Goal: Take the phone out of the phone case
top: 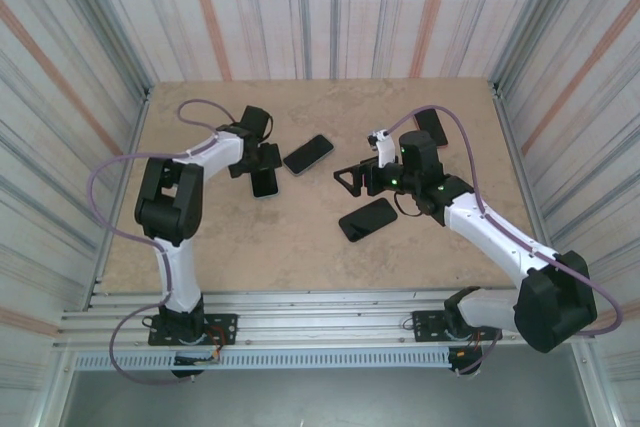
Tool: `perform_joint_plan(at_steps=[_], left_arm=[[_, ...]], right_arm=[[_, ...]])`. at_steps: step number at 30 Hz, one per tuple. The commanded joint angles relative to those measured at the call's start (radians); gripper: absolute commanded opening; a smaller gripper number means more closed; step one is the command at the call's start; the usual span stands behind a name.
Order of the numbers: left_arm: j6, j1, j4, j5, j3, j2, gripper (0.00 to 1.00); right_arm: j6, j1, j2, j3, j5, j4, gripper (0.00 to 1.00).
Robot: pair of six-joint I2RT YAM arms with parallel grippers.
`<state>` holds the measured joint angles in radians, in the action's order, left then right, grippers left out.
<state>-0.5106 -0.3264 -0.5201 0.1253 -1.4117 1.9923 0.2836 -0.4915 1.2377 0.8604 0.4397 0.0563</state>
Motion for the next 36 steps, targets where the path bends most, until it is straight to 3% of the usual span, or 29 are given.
perform_joint_plan(at_steps=[1, 12, 23, 36], left_arm=[[-0.029, -0.017, -0.034, 0.025, -0.037, 0.034, 0.97], [-0.063, -0.036, -0.095, 0.073, -0.081, 0.096, 0.91], [-0.066, -0.042, -0.115, 0.075, -0.091, 0.152, 0.71], [-0.056, -0.027, -0.133, -0.001, -0.127, -0.015, 0.64]], right_arm=[[0.018, -0.007, 0.006, 0.016, -0.021, 0.017, 0.99], [0.011, -0.007, 0.002, 0.001, -0.042, 0.028, 0.99], [0.014, -0.007, 0.014, 0.005, -0.038, 0.019, 0.99], [0.198, -0.011, 0.078, -0.053, 0.051, -0.189, 1.0]])
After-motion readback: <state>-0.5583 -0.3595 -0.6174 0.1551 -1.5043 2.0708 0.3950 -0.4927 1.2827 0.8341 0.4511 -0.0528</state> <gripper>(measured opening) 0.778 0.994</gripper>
